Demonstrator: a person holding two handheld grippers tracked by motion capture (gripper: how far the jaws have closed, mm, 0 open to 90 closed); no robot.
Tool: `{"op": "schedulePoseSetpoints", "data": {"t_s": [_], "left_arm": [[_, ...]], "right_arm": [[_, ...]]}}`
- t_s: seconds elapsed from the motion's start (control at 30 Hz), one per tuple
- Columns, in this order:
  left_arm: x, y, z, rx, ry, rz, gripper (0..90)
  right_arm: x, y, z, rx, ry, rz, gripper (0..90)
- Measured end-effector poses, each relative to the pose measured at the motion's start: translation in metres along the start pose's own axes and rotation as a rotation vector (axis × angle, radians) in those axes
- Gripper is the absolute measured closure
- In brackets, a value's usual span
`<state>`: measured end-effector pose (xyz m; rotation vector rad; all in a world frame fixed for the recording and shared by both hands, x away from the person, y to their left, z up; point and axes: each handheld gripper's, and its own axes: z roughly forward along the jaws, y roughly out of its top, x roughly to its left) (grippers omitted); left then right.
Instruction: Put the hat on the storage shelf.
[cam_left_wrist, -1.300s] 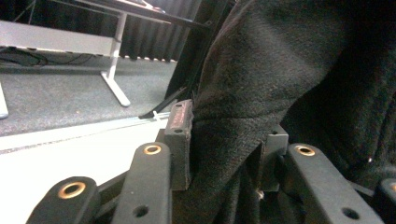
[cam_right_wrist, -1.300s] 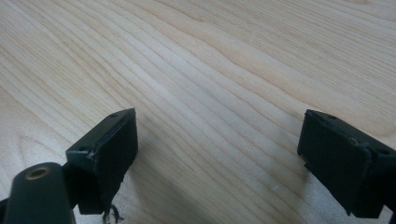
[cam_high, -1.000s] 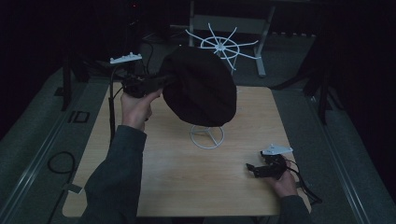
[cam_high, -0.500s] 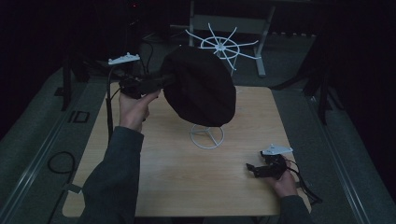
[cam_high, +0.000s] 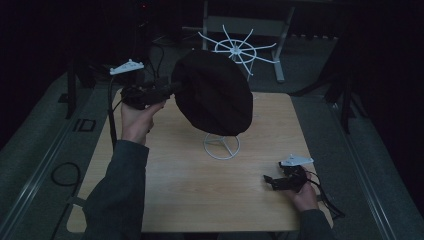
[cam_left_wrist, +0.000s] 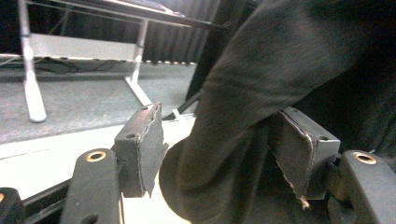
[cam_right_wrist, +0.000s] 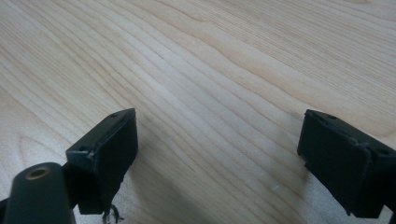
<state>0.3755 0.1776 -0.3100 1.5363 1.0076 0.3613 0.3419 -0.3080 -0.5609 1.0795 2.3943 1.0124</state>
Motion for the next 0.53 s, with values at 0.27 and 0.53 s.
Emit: {"op": "schedulePoseSetpoints", "data": {"t_s": [0.27, 0.53], "left_arm": [[-0.002, 0.001, -0.011, 0.002, 0.028, 0.037, 37.1], [-0.009, -0.001, -0.023, 0.031, 0.093, 0.093, 37.2]], "right_arm": [[0.000, 0.000, 0.000, 0.000, -0.002, 0.001, 12.1], [0.000, 0.000, 0.000, 0.001, -0.001, 0.003, 12.1]]}}
